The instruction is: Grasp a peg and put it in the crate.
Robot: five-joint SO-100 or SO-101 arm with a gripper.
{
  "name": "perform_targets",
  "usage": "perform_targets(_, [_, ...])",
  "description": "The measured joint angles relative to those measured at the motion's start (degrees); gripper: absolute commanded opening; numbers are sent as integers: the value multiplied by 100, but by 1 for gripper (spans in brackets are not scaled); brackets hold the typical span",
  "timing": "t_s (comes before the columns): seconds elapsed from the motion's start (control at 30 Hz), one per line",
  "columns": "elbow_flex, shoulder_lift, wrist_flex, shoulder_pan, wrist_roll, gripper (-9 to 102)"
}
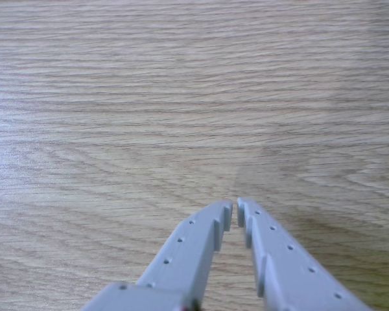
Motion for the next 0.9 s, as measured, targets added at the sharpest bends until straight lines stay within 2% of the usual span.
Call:
perform_targets(0.5, [0,-158,0,0,0,-1])
perform_targets(0.73, [-1187,-2487,0,-448,-105,-1])
perform_targets(0.9, [-2997,-4790,0,-606,-1266,-1])
